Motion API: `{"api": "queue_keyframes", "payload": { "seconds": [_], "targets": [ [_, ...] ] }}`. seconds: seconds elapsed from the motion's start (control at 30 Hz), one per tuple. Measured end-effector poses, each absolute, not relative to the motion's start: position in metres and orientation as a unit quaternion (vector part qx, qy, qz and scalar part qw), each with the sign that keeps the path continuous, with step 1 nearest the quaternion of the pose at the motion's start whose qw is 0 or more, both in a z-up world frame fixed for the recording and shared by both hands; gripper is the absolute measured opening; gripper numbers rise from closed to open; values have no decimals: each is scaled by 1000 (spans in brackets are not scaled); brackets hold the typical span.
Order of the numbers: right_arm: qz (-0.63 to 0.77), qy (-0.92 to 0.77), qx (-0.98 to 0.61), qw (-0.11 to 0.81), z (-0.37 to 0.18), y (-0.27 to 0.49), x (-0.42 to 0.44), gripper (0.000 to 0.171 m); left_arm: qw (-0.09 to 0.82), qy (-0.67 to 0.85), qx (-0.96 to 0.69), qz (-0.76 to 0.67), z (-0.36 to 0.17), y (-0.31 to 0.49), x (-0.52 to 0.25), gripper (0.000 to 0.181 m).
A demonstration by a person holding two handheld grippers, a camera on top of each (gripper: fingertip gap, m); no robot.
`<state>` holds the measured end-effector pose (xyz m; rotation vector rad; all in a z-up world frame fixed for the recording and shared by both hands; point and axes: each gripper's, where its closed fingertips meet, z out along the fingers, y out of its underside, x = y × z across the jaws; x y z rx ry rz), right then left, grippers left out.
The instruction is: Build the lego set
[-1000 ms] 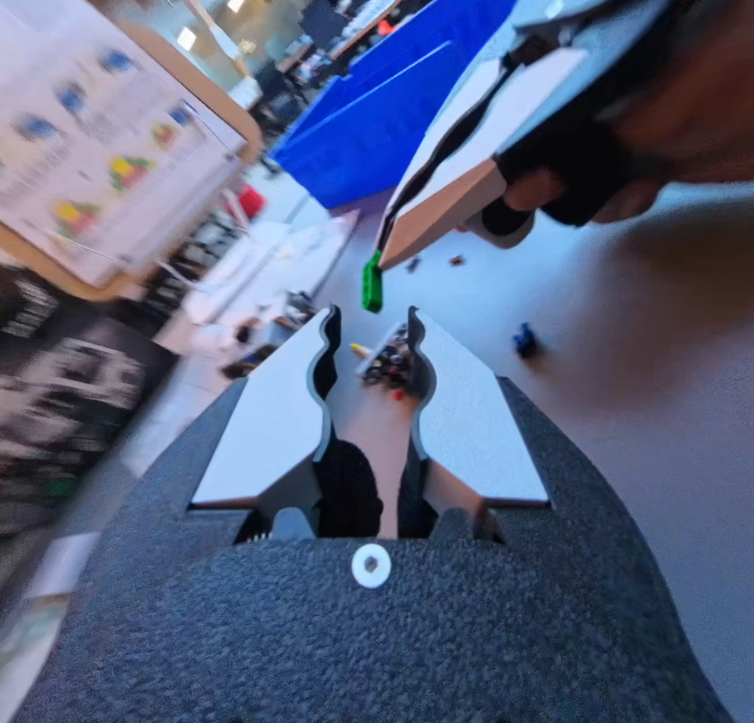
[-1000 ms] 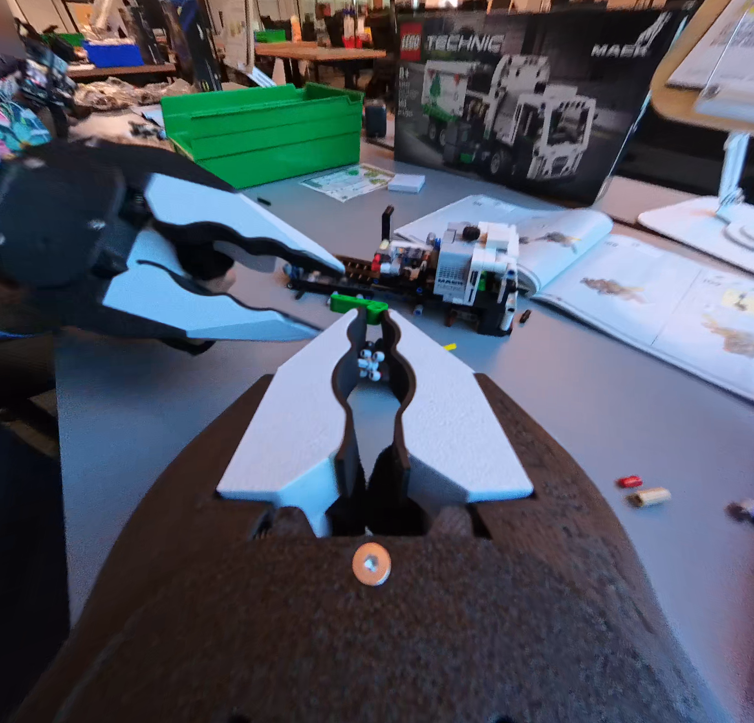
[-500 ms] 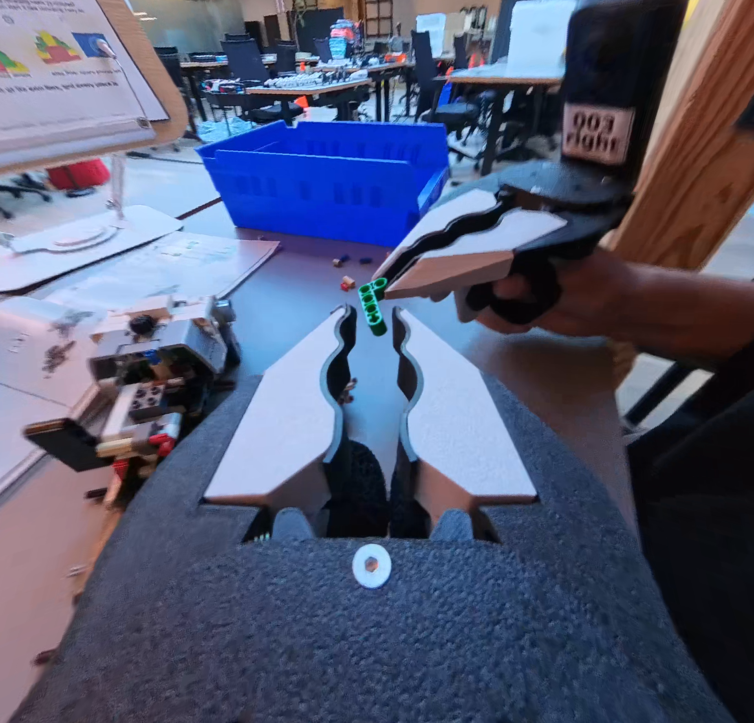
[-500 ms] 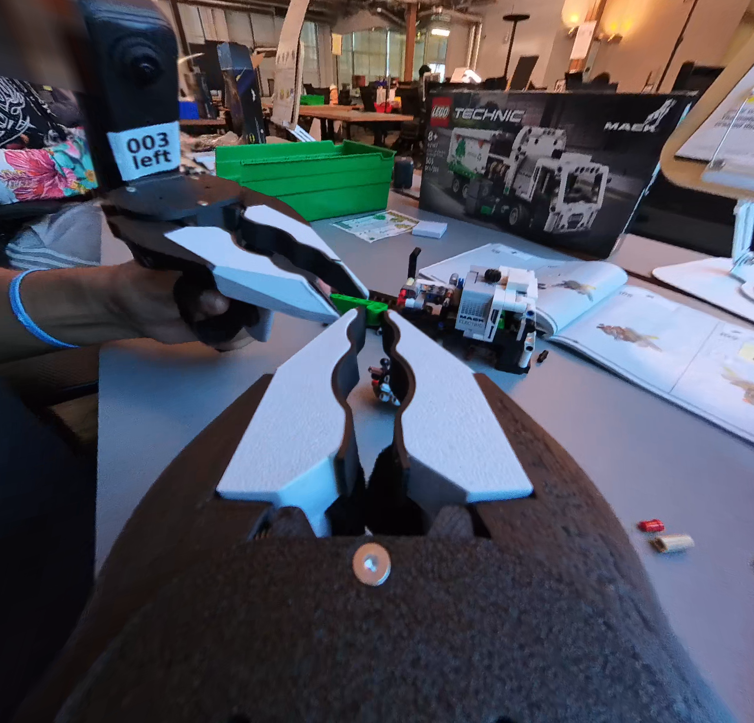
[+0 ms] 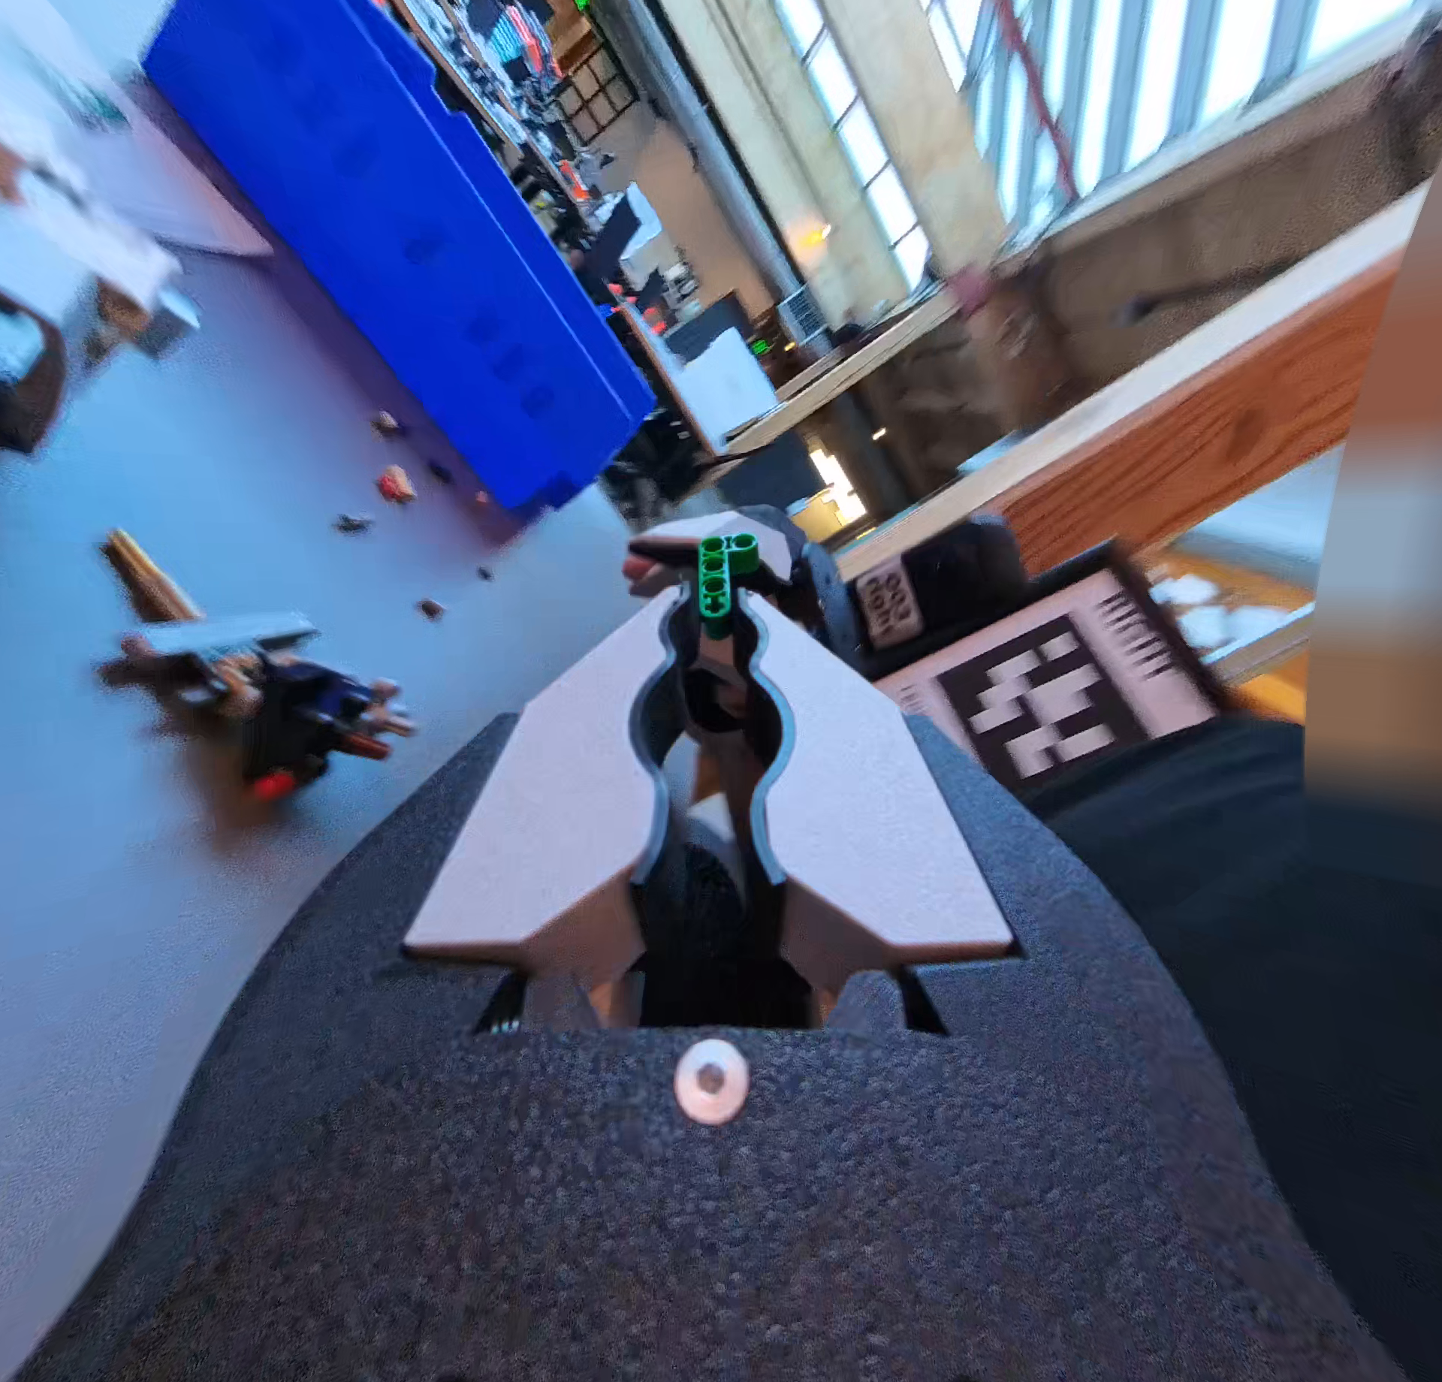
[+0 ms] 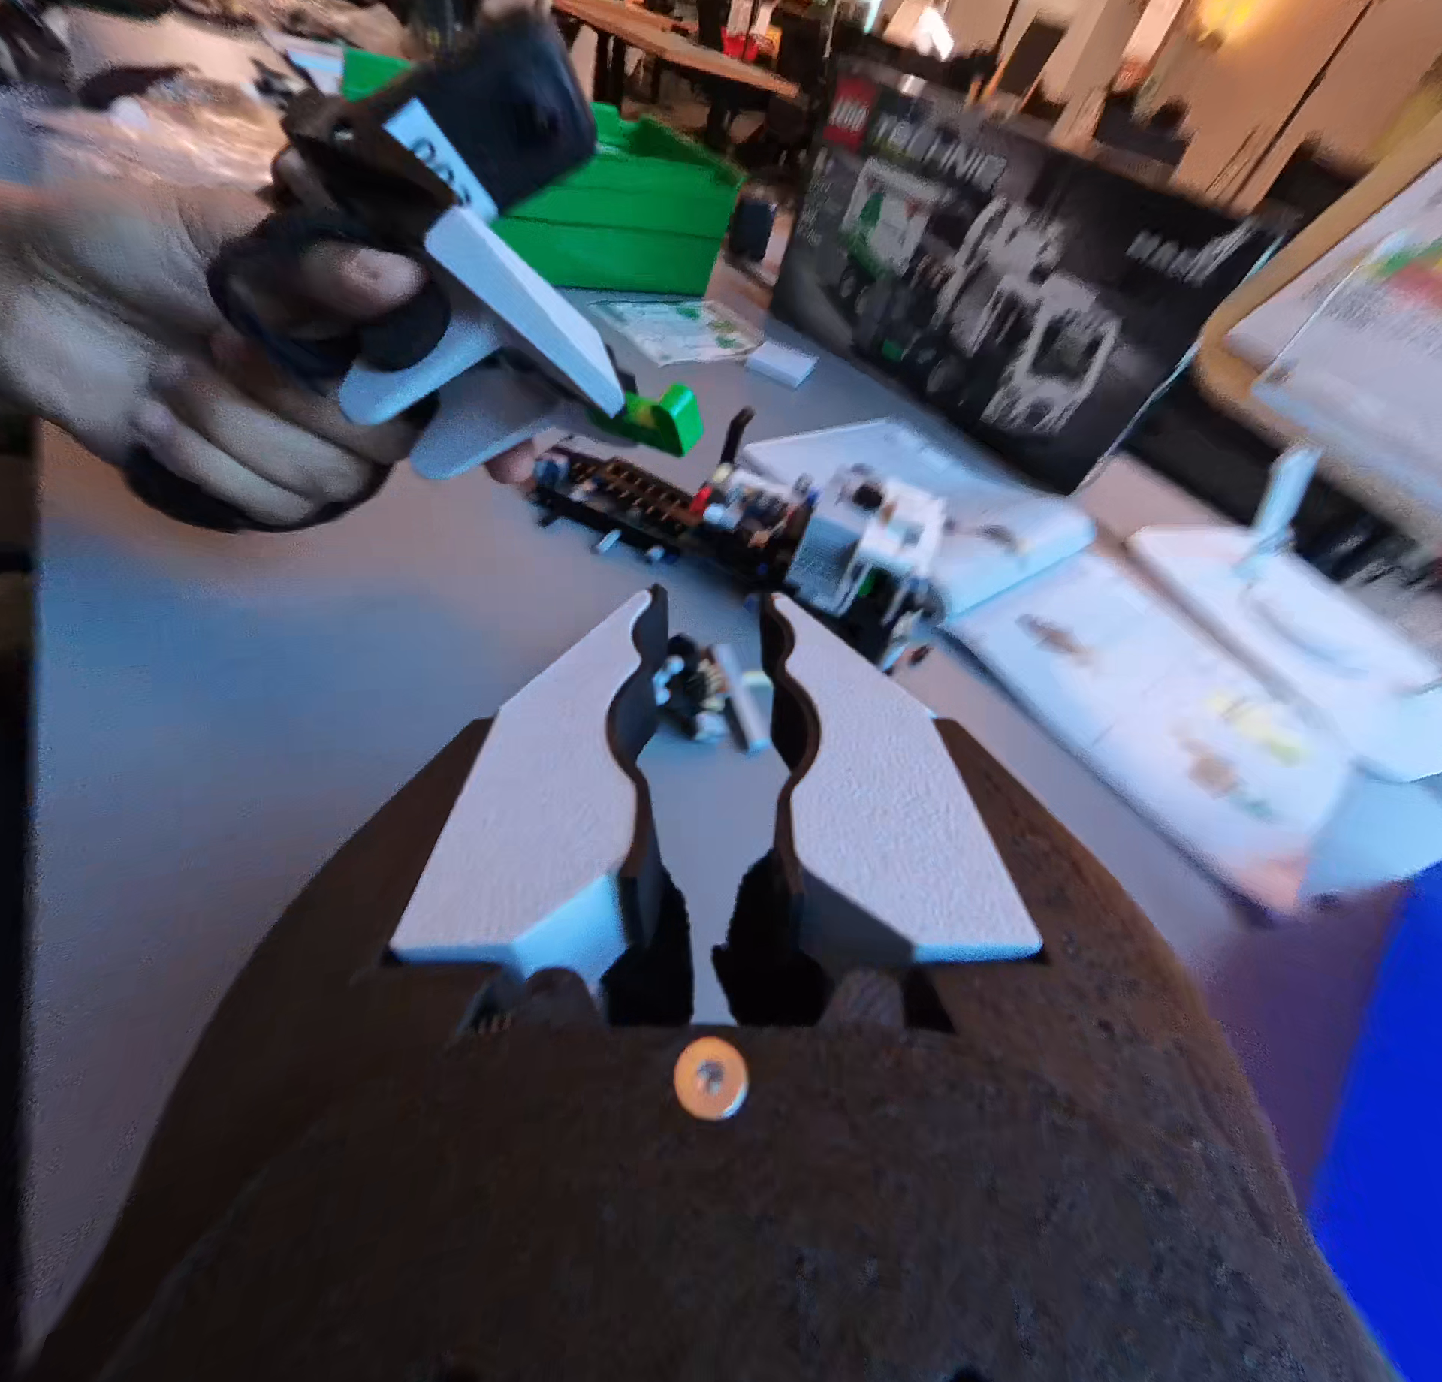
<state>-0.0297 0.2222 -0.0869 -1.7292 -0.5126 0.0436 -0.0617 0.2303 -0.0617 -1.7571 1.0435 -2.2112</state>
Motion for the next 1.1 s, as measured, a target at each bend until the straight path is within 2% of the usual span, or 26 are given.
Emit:
{"api": "queue_keyframes", "payload": {
  "seconds": [0.13, 0.27, 0.53, 0.6, 0.67, 0.73, 0.77, 0.87, 1.0, 1.1],
  "targets": [
    [-91, -300, -691, 651, -51, 224, -41, 21, -59, 238, -577, -779, -48, 226, -64, 4],
    [-33, -318, -663, 677, -38, 222, -57, 23, -149, 176, -558, -797, -43, 217, -64, 5],
    [176, -303, -656, 669, -42, 209, -67, 17, -194, 209, -542, -790, -48, 199, -72, 5],
    [227, -291, -651, 664, -42, 206, -70, 9, -203, 213, -538, -790, -48, 195, -72, 5],
    [270, -271, -660, 646, -47, 207, -68, 9, -192, 220, -543, -787, -51, 195, -71, 6],
    [314, -231, -681, 620, -54, 212, -65, 8, -121, 265, -550, -783, -56, 199, -69, 8],
    [333, -203, -691, 609, -57, 215, -61, 8, -56, 305, -554, -773, -60, 203, -68, 10],
    [415, -106, -702, 569, -63, 222, -51, 8, 178, 458, -528, -693, -66, 216, -69, 39],
    [518, -16, -716, 467, -80, 222, -55, 8, 431, 665, -402, -458, -83, 220, -70, 33],
    [566, 19, -705, 427, -85, 220, -59, 8, 507, 730, -301, -346, -90, 213, -67, 23]
  ]
}}
